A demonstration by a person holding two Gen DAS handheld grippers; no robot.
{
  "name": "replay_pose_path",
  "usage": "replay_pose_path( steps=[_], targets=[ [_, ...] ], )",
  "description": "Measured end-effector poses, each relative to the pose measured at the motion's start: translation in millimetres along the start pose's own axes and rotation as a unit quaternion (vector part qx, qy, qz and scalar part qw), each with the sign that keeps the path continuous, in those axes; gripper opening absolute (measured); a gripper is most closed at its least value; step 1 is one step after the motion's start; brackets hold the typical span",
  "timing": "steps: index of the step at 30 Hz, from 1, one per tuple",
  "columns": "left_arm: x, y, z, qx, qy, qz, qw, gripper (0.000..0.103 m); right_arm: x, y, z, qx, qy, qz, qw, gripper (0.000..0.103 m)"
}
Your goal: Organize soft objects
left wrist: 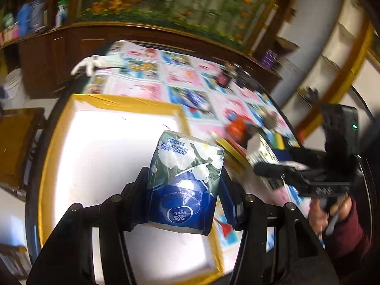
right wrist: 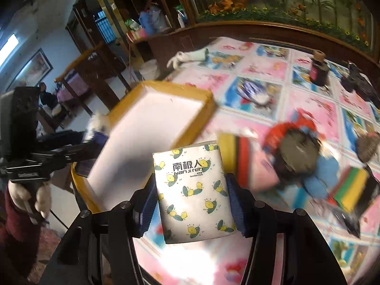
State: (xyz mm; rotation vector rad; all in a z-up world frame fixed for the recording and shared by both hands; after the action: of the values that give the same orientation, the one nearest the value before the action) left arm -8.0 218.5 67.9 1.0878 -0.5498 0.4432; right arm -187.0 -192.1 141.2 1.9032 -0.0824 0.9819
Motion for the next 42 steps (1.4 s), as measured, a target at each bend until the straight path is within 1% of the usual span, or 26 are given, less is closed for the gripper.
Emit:
replay_pose_path(
  steps=[2,4,6,8,9,11,13,14,16,17,18,20,22,23,24,29,31,34,35,36,38,40,42],
  targets=[
    [10,-15,-19,0.021,0.019,0.007,0.9996,0.054,21,-17,-8,0.021,-0.021,0.002,1.0,0.054],
    [19,-34,-39,0.03,0.048,0.009,0.9984,0.054,39,-36,-16,0.027,-0.033,0.0,0.999,0.054],
    [22,-46,-58,0.03,0.074,0.009,0.9967,0.054,53,-58,-23,0.018,-0.034,-0.006,0.999,0.054],
    [27,-56,-70,0.04,0.084,0.013,0.9956,0.054,61,-78,-29,0.016,-0.037,-0.016,0.999,0.054],
    [30,-60,-76,0.041,0.089,0.015,0.9951,0.054,65,-87,-31,0.009,-0.036,-0.019,0.999,0.054],
    [33,-65,-86,0.04,0.1,0.016,0.994,0.054,71,-102,-36,-0.001,-0.035,-0.025,0.999,0.055],
    [34,-69,-93,0.029,0.121,0.02,0.9921,0.056,77,-114,-40,-0.01,-0.034,-0.032,0.999,0.055],
    [34,-71,-98,0.03,0.133,0.019,0.9905,0.056,81,-120,-43,-0.016,-0.032,-0.034,0.999,0.057],
    [33,-72,-107,0.021,0.155,0.015,0.9876,0.057,84,-129,-44,-0.029,-0.035,-0.032,0.998,0.058],
    [32,-72,-109,0.018,0.161,0.012,0.9867,0.057,86,-131,-46,-0.035,-0.036,-0.031,0.998,0.065],
    [30,-72,-111,0.019,0.166,0.01,0.9859,0.057,88,-135,-46,-0.043,-0.037,-0.031,0.998,0.073],
    [30,-70,-113,0.02,0.168,0.011,0.9856,0.058,91,-137,-47,-0.049,-0.032,-0.026,0.998,0.08],
    [30,-67,-112,0.016,0.17,0.017,0.9853,0.058,91,-136,-49,-0.055,-0.03,-0.022,0.998,0.08],
    [31,-64,-111,0.013,0.169,0.019,0.9853,0.058,90,-133,-48,-0.054,-0.032,-0.019,0.998,0.08],
    [32,-62,-110,0.015,0.168,0.021,0.9855,0.061,88,-128,-47,-0.052,-0.035,-0.016,0.998,0.08],
    [35,-43,-98,0.03,0.162,0.041,0.9856,0.062,70,-90,-32,-0.049,-0.036,0.007,0.998,0.08],
    [32,-29,-83,0.033,0.149,0.052,0.987,0.062,58,-65,-24,-0.05,-0.034,0.022,0.998,0.08],
    [24,-12,-47,0.019,0.116,0.063,0.991,0.062,37,-23,-7,-0.058,-0.031,0.05,0.997,0.082],
    [21,-10,-36,0.014,0.108,0.063,0.9921,0.062,30,-10,1,-0.063,-0.032,0.059,0.996,0.083],
    [16,-7,-23,0.006,0.098,0.062,0.9933,0.066,23,2,9,-0.068,-0.034,0.067,0.995,0.086],
    [5,-7,1,-0.007,0.083,0.058,0.9948,0.069,7,27,31,-0.086,-0.044,0.083,0.992,0.087],
    [-6,-14,25,-0.022,0.067,0.048,0.9963,0.069,-10,48,53,-0.113,-0.054,0.095,0.988,0.087],
    [-18,-23,47,-0.028,0.053,0.032,0.9977,0.069,-27,62,76,-0.139,-0.068,0.1,0.983,0.088]
  ],
)
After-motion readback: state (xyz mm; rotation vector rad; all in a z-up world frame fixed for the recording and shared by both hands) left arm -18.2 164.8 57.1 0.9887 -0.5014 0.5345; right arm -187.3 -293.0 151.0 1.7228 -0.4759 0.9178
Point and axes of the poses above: each gripper's, at about its wrist camera, not at the fingertips, and y roughly against the way its jaws point, z to its right, x to its top, the point moved 5 cm from there along -y, roughly the way its jaws point, and after that the axes turned 3 degrees about -x, right-handed, at the moved point
